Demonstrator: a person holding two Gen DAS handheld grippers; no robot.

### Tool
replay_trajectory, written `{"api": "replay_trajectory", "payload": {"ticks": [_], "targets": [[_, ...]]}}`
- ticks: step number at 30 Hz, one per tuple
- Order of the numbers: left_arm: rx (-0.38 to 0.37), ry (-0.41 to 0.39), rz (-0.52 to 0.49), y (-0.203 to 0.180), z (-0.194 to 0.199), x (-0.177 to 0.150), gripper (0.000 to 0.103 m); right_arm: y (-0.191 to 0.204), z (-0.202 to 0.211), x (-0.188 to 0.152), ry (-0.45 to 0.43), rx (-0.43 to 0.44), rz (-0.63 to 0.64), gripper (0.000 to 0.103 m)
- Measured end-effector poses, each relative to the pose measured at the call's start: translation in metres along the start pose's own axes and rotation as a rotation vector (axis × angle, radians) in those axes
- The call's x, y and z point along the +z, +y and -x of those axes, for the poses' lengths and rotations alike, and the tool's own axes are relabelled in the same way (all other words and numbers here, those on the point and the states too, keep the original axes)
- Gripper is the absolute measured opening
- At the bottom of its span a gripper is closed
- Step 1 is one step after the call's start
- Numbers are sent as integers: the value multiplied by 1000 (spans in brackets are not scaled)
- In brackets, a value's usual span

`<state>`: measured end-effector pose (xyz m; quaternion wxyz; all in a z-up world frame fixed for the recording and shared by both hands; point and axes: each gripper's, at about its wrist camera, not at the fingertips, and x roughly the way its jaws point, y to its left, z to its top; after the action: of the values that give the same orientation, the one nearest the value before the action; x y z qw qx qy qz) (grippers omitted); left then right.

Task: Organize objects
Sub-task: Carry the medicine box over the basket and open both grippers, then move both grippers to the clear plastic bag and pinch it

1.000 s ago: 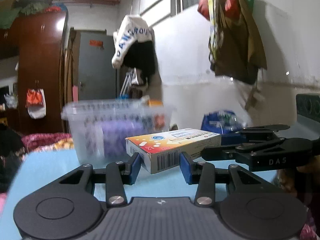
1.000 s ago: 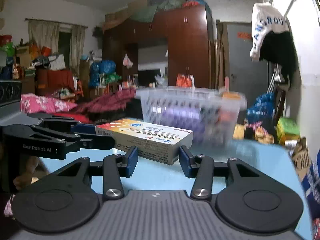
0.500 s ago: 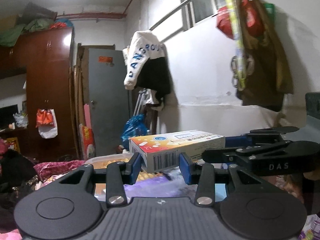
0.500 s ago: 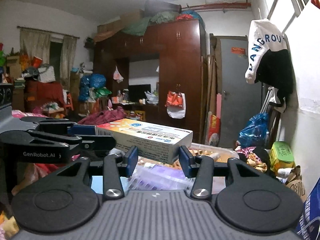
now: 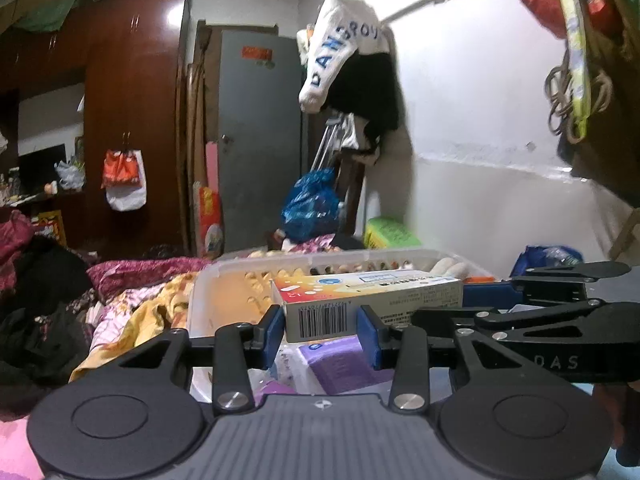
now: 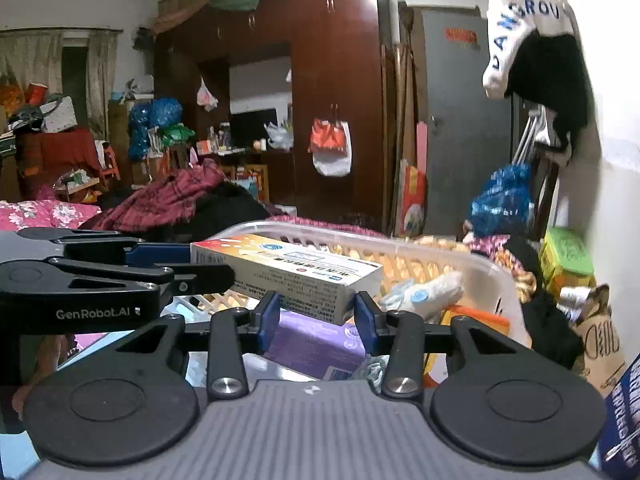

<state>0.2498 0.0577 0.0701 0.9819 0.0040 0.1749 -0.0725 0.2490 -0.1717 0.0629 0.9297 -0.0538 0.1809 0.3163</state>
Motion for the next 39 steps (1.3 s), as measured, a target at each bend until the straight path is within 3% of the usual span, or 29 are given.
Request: {"api": "replay_trajectory", "payload": {"ticks": [6,16,19,20,22,24,25,30,34,39], "targets": [[45,47,-16,-5,-13,-1,44,3,-7,1,53,-47,34,44],[51,75,13,-3,-19,2,45,1,-14,13,75,-44,41,44],[54,75,23,-2,-18,1,52,-2,-13,15,55,-38,35,46],[59,72,28,-2,-18,1,56,-4,-11,15,42,-44,32,50],[72,53,39,0,-14,1,63,-6,-6,16,19,-70,31,66],[76,12,58,3,-6,1,74,-5,2,15,-16,-121,55,97],[74,-12,72,5,1,2,76,-5,11,15,-55,-151,65,100],[36,-127,88,4,44,1,101,-15,48,15,-126,-154,-7,103],[35,-188,46,-10,77,-2,103,-18,71,16,-149,-162,-12,103],[-6,-204,33,-17,101,-9,103,-20,93,9,-162,-155,-21,103]]}}
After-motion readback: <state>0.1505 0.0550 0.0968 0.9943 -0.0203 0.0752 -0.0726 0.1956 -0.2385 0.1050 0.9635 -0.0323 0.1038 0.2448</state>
